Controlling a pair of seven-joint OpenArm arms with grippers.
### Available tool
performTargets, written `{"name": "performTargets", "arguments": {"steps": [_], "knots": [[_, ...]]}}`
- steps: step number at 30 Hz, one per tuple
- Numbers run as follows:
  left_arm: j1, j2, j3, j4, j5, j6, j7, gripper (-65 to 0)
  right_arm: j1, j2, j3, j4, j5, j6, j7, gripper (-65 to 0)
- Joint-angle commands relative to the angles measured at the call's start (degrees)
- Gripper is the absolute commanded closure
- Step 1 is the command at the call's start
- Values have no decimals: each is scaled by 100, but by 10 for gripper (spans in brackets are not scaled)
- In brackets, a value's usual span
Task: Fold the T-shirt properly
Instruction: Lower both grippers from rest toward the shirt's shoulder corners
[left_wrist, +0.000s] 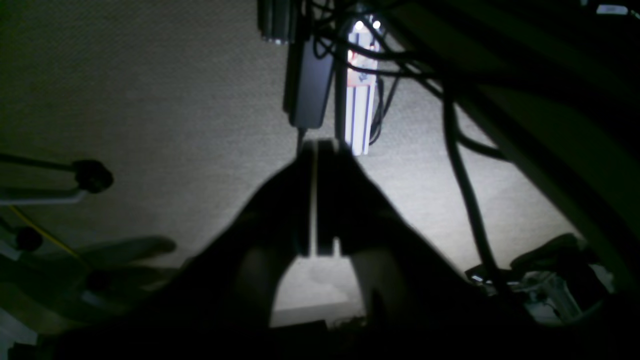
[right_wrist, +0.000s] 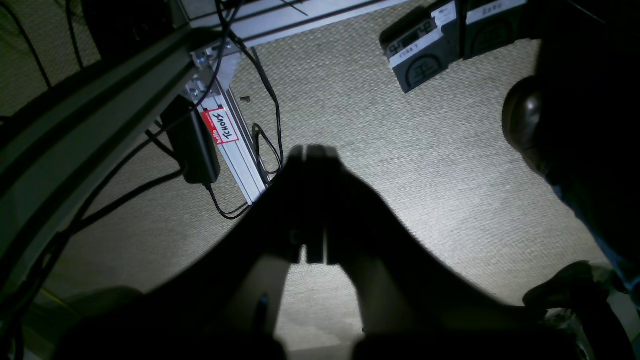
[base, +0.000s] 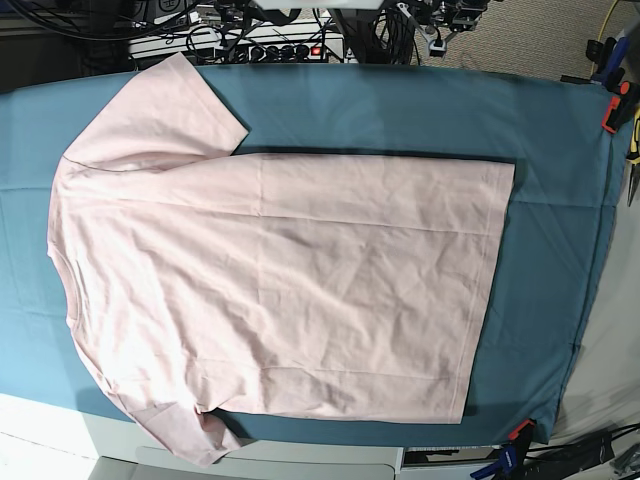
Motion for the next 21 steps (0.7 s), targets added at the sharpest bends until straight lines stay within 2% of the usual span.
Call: {"name": "performTargets", "arguments": {"steps": [1,8,13,21], "knots": [[61,-17,17,83,-35,-20,35,-22,-31,33,11,39,-2,11,63,0],[723,-216,15,1008,-33,-20,66,-22,-741,33,11,1123,-2,7,240,0],[1493,-570,15,2092,-33,-2,138,-22,-1528,33,11,2356,0,7,247,0],[2920,-1298,13,4365,-52,-96,1130,-22,-2940,365,7,4498,4,13,125,0]]}}
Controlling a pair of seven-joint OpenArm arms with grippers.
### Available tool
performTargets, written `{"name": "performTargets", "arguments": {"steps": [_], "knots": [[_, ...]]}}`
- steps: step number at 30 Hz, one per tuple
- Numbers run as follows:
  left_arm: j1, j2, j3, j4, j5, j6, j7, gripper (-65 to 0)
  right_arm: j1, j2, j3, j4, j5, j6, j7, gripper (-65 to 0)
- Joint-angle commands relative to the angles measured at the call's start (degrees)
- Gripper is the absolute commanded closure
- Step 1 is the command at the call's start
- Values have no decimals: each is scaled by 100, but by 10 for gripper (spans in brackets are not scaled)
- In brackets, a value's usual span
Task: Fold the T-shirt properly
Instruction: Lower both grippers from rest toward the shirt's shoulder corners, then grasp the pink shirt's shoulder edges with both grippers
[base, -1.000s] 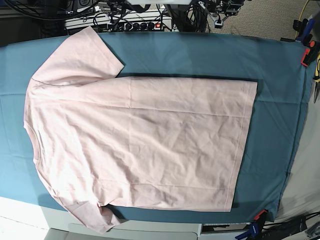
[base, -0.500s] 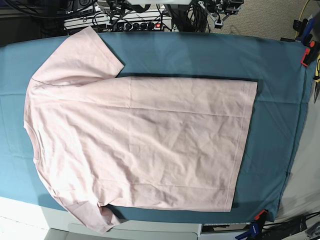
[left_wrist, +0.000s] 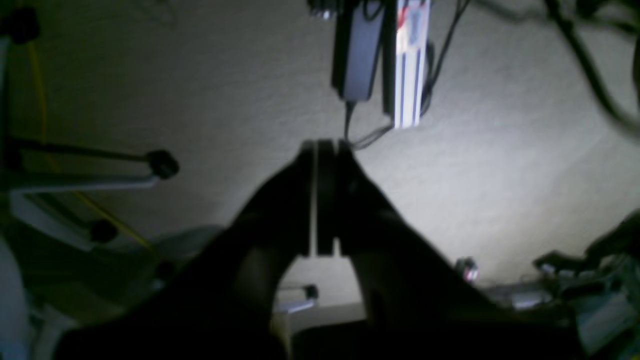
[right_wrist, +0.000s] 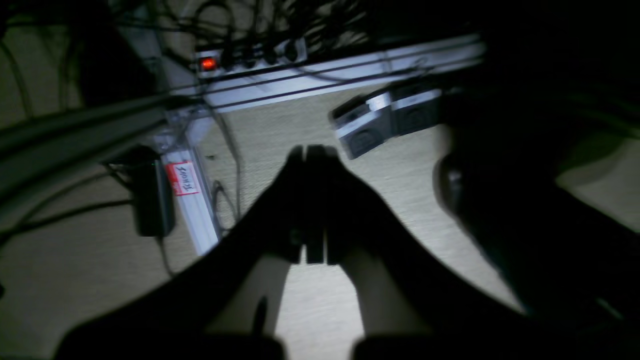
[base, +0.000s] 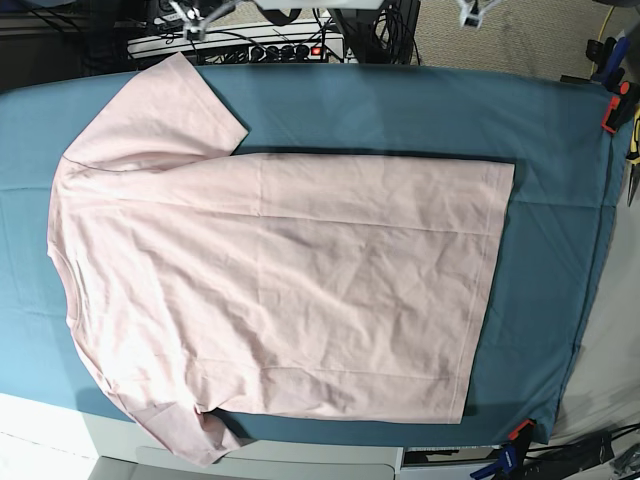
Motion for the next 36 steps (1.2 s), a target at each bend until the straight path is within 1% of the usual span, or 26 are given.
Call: {"name": "performTargets", "arguments": {"steps": [1,6,9,11,13,14,16,17,19,21,24,26,27,28,30,32,34,36], "knots": [[321,-170,-11,354,-52,-83,127,-22,-286,129,20,339,46,-4,15,0],[1552,-901,-13,1976,-592,-343,393,-22,-1502,588,20,1991,94,-7,-175,0],[2229,-1320,-28,2881,-636,-339,468,-23,-2175,813,68,2940,92,-31,-271,0],[2656,-1521,-140,3512,-636,-343,514,-23,-2516,813,264,3585,229,-188,-573,0],[3005,-1620,-339,4175,-640,-365,780,-22,-2734,791,553,4201,568,-223,-1005,0],[3152,-1655,-470,4505,-638,-483,957,-23,-2800,761,730,4500,684,-221,-1224,0],[3381,-1692,-793,5132,-708,-940,1344,-23,-2868,654,1108,5038,798,-219,-1526,0],[3473,-1714,-973,5416,-852,-1134,1523,-23,-2868,601,1309,5276,881,-216,-1633,0],[3613,-1735,-1397,5958,-1298,-1451,1832,-22,-2863,520,1707,5702,1108,-203,-1733,0],[3663,-1735,-1871,6417,-1751,-1709,2035,-22,-2861,507,2090,6052,1379,-195,-1762,0],[3622,-1735,-2651,6922,-2350,-1991,2096,-22,-2846,509,2660,6463,1805,-190,-1777,0],[3519,-1735,-3117,7110,-2743,-2118,2098,-22,-2769,509,3025,6599,2205,-107,-1814,0],[3438,-1735,-3320,7156,-2922,-2138,2107,-22,-2693,509,3213,6614,2457,17,-1884,0],[3346,-1733,-3497,7173,-3084,-2138,2109,-22,-2594,507,3397,6607,2761,151,-1996,0],[3156,-1733,-3773,7173,-3279,-2133,2120,-22,-2352,503,3727,6596,3375,315,-2284,0],[2986,-1731,-3934,7173,-3421,-2127,2186,-22,-2094,422,4002,6596,3764,483,-2446,0],[2822,-1731,-3969,7173,-3491,-2138,2271,-22,-1864,289,4205,6596,4109,610,-2494,0],[2671,-1676,-3969,7173,-3510,-2245,2269,-22,-1613,94,4336,6596,4411,695,-2564,0]]}}
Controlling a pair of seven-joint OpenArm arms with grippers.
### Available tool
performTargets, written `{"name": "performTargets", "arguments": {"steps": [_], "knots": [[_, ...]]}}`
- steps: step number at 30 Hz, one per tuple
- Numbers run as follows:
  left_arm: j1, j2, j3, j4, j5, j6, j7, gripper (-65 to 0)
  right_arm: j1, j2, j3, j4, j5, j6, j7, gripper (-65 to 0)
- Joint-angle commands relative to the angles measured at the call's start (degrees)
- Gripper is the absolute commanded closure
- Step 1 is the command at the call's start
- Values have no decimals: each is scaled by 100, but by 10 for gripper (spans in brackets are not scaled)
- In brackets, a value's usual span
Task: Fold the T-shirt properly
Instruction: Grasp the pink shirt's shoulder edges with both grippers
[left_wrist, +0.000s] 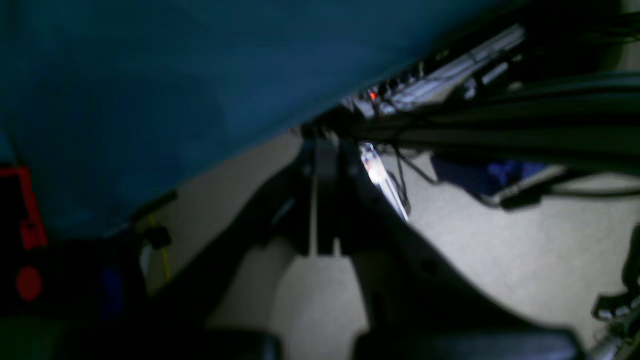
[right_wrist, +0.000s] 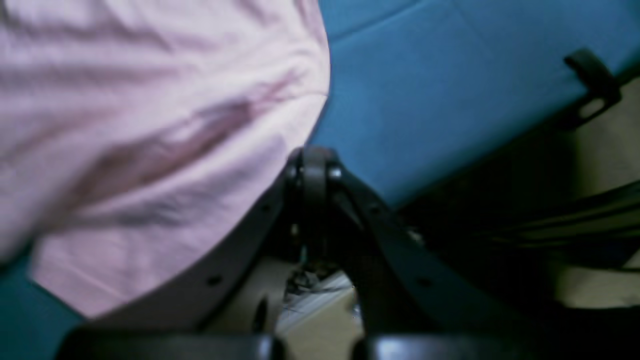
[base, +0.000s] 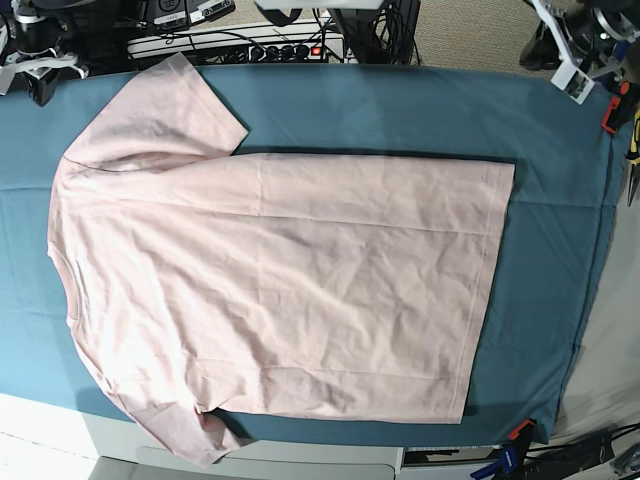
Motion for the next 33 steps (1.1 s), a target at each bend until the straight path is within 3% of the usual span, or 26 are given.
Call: {"name": "performTargets", "arguments": {"steps": [1,6,15,17,22,25,26,30,33], "knots": [[-15,17,-37,72,-105,-146,-81,-22,70,-70,87,57,151,28,107,0],[-374,315,-33,72,-564,-535,144,-22,614,-549,96,-404,782,52,-4,0],[-546,474,-13,72,-837,-1198,149,-30,1263,-584,96,-1961,1742,72,-234,0],[-549,472,-13,72,-837,-1219,149,-54,1443,-584,96,-2321,2068,269,-378,0],[-616,433,-13,72,-831,-1219,155,-125,1818,-584,96,-2922,2675,1344,-973,0],[-713,313,-13,72,-831,-1219,175,-132,1845,-581,94,-2942,2317,1403,-1025,0],[-752,267,-13,72,-828,-1219,173,-132,1840,-575,94,-2942,2232,1403,-1069,-23],[-852,188,-13,72,-831,-1209,175,-132,1711,-566,96,-2940,2144,1436,-1117,-216],[-883,192,-13,70,-826,-1056,201,-132,1624,-568,98,-2935,2175,1611,-1178,-246]]}}
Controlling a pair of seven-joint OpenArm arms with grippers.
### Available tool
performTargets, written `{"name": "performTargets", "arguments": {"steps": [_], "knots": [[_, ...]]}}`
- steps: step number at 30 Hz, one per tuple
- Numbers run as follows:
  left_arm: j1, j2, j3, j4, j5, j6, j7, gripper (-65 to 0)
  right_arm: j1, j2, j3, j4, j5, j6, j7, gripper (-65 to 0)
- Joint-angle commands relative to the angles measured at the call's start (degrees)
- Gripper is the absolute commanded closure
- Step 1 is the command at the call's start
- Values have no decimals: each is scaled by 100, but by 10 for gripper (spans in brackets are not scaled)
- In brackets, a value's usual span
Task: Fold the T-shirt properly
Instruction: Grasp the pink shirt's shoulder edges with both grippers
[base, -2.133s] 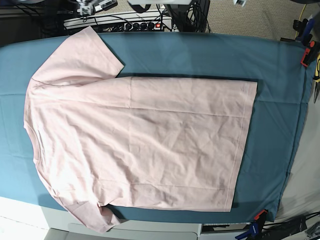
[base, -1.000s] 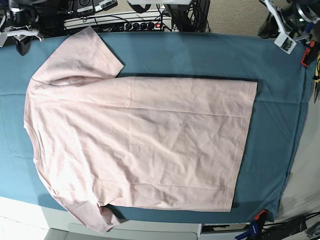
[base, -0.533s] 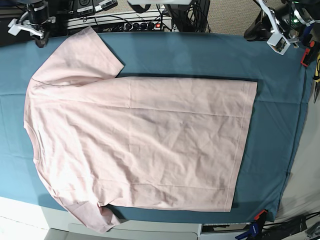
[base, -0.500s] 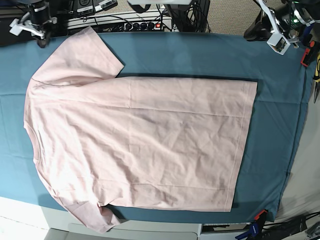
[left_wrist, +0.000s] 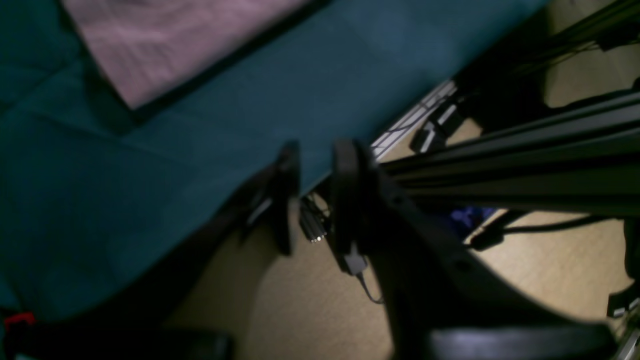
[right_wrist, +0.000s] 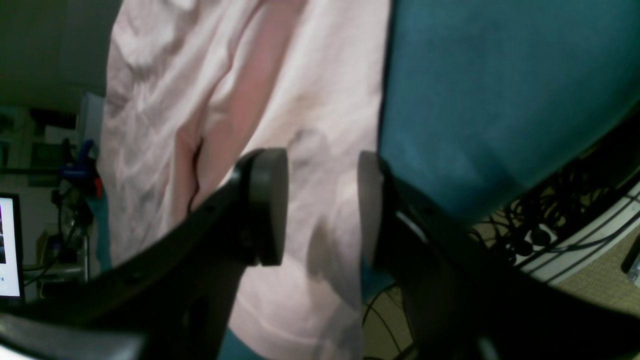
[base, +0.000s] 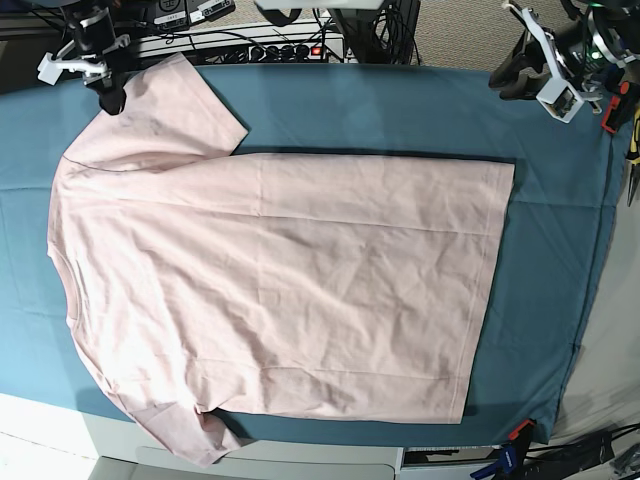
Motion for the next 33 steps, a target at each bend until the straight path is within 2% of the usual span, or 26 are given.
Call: {"name": "performTargets", "arguments": {"steps": [1,3,14,26,33], "knots": [[26,-57,-44,70,-96,-7,-59,-132,-81,48,44,74,61,61,-39,-246],[4,-46,-44,70,-98,-4,-15,-132,-87,48,46,74,107,177,-101,-246],[4,-39,-44,70,-103,-4,22,-132,-107,116,485,74,-293,164,-57,-246],[-11,-24,-44,70,-103,-7,15,-132,-79,13,-223,72,-293,160,-50,-246],[-11,-28,-44,70,-98,-9,-101,-132,-79,-33,-232,72,-293,162,-48,-245]]}}
